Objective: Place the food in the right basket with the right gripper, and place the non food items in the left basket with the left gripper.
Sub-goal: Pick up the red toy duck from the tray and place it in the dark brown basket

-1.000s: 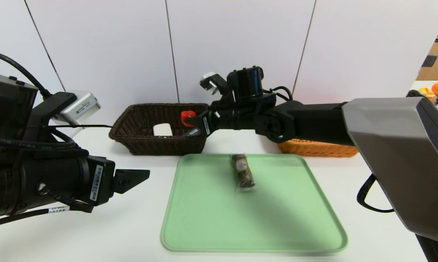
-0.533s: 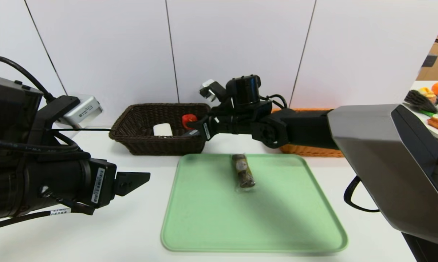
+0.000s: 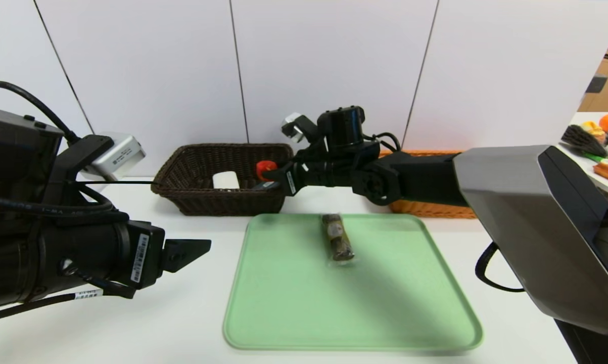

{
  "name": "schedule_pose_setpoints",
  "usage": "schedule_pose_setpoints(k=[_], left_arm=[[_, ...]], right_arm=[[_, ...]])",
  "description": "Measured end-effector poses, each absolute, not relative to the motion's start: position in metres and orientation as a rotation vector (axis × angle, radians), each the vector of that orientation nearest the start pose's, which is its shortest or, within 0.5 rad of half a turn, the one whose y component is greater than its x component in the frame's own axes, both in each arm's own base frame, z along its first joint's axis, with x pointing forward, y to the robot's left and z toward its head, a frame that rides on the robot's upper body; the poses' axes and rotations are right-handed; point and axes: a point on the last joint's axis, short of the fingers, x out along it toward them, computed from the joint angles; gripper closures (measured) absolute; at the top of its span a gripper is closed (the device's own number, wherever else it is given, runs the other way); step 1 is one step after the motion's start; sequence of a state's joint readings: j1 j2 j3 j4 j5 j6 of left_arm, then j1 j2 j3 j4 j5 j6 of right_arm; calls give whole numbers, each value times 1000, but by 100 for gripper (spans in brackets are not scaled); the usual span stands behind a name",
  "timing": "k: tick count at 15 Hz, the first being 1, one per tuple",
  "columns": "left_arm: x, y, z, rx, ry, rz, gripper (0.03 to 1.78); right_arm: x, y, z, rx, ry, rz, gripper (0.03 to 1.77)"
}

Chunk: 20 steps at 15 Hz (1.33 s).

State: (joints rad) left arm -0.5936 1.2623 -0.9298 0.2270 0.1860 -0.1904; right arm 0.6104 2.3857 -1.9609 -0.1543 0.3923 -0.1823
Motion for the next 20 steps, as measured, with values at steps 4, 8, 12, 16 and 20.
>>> schedule_pose_setpoints(k=[4,8,12,16,20], left_arm=[[156,-100,245,32,558,-344,12],[156,-101,245,32,559,-344,12],[157,-101,246,29,552,-341,12],[159,-101,244,32,557,-337,12],[160,-102,243,33,560,-334,12]], right_arm=[[408,298,177,-196,187,1022,71],[407,296,183,-187,170,1021,46],[403,281,206,-154,181,996,31],[397,252,228,-78,307,929,22],[376,222,247,25,519,827,17]])
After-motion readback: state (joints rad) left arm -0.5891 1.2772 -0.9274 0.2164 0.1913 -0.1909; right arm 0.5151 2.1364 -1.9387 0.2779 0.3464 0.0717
